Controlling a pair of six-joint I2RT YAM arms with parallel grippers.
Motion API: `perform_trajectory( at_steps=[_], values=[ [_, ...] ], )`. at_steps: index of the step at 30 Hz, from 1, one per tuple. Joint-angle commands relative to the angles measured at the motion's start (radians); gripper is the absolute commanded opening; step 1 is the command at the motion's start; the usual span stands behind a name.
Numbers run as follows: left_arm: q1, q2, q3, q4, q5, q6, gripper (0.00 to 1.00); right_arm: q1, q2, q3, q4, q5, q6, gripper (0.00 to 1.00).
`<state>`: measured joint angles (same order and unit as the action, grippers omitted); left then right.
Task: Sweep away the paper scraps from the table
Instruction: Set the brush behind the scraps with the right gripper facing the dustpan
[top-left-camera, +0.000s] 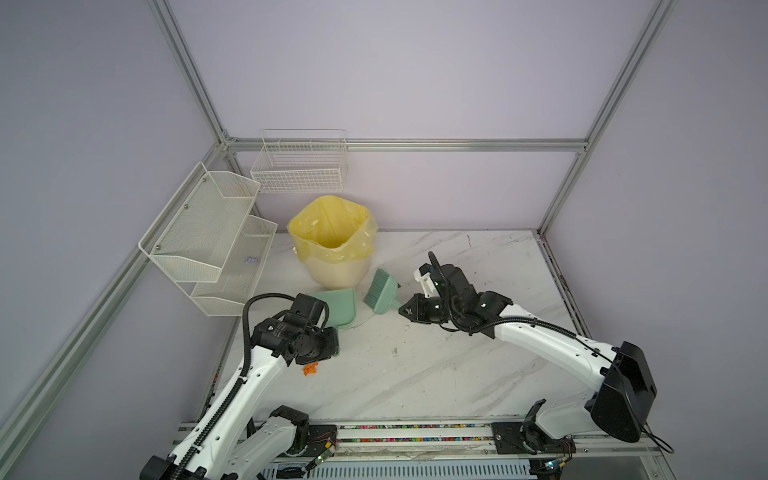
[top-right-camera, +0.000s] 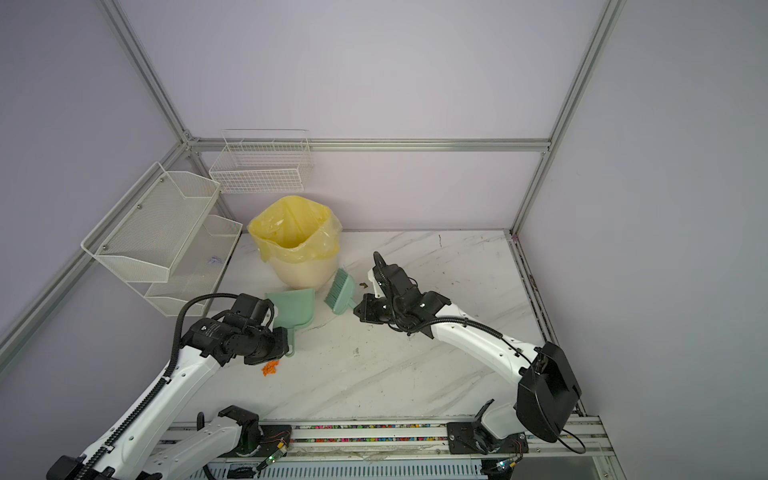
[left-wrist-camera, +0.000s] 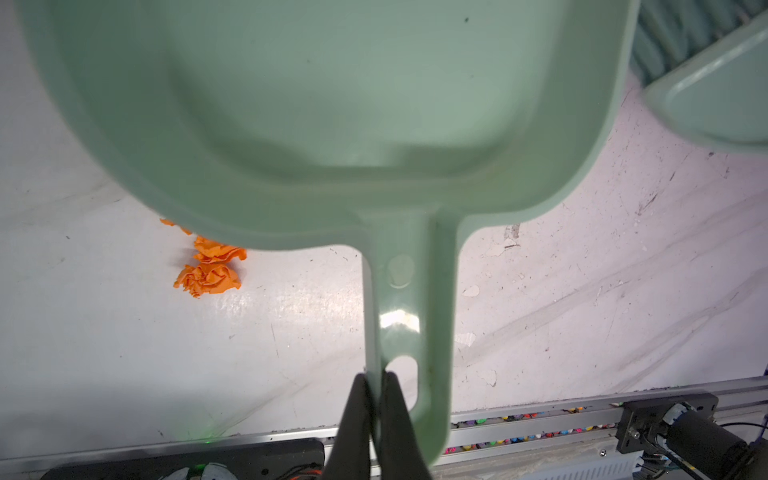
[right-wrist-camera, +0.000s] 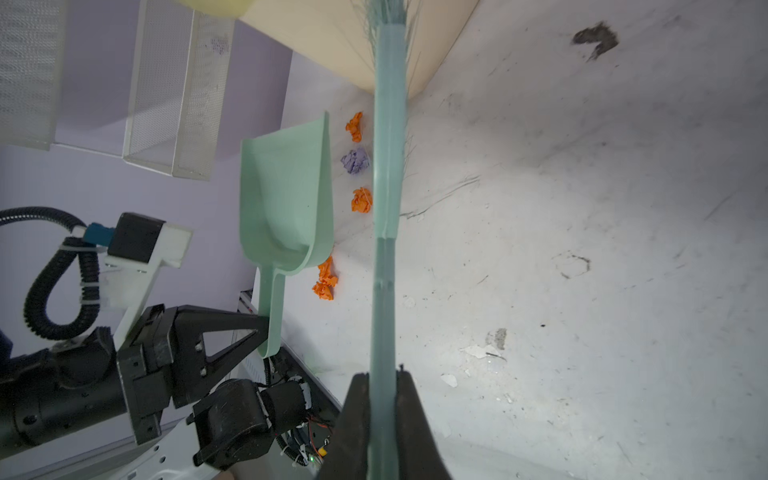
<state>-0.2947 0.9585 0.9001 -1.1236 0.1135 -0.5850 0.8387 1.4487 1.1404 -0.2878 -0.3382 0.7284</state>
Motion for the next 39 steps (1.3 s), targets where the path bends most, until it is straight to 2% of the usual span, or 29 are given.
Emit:
perform_trajectory(
  at_steps=[1,10,21,32,39],
  values=[
    [0.041,-0.002,-0.045,0.067,0.051,-0.014,0.0,0.056,0.035,-0.011,0.093,0.0,0.067,0.0],
    [0.163,0.005,-0.045,0.101,0.123,0.006,0.0,0.131,0.105,0.031,0.152,0.004,0.111,0.0],
    [0.263,0.026,-0.018,0.089,0.137,0.061,0.0,0.209,0.22,0.107,0.244,0.029,0.193,0.0],
    [0.373,0.034,-0.005,0.078,0.179,0.105,0.0,0.221,0.334,0.181,0.321,0.013,0.239,0.0],
    [0.399,0.038,0.015,0.064,0.178,0.128,0.0,0.223,0.417,0.216,0.373,-0.009,0.279,0.0]
  ],
)
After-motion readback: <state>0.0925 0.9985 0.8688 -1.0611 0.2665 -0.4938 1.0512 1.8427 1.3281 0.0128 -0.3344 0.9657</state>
